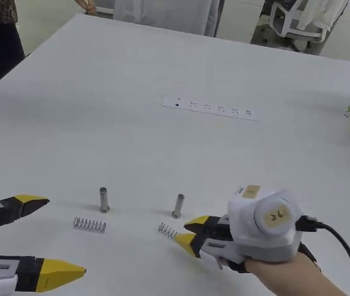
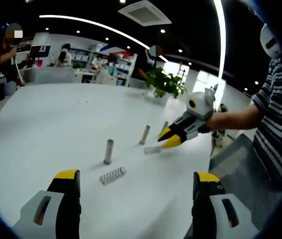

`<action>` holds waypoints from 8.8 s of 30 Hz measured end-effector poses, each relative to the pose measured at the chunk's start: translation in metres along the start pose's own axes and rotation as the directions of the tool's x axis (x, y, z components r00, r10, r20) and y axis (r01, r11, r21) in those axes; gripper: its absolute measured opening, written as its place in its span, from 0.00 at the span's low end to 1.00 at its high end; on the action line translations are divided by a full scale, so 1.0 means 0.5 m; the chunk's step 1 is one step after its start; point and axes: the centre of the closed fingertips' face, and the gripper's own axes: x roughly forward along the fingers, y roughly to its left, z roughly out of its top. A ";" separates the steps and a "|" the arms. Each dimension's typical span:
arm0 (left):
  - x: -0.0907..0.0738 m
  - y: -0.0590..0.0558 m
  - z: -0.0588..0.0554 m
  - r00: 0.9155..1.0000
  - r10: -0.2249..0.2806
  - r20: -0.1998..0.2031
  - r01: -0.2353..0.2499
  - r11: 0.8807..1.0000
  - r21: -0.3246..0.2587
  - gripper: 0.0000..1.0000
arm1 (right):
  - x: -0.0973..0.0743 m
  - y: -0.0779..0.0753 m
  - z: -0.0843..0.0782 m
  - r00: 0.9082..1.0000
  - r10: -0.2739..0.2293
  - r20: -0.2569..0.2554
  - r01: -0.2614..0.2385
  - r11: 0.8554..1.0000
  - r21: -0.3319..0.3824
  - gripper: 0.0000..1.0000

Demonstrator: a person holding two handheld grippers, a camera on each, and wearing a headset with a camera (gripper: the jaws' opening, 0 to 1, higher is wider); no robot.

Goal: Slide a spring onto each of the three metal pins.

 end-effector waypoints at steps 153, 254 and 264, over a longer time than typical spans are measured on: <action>0.183 -0.242 0.069 0.846 -0.520 -0.116 0.533 0.821 0.206 0.03 | -0.151 0.111 0.071 0.971 0.239 0.009 -0.216 0.892 -0.396 0.07; 0.116 -0.147 0.072 0.944 -0.325 -0.050 0.328 0.924 0.196 0.49 | -0.137 0.102 0.144 0.987 0.138 0.086 -0.077 0.862 -0.502 0.07; 0.085 -0.112 0.072 0.964 -0.264 -0.033 0.265 0.944 0.196 0.65 | -0.133 0.094 0.144 0.989 0.124 0.087 -0.065 0.868 -0.492 0.07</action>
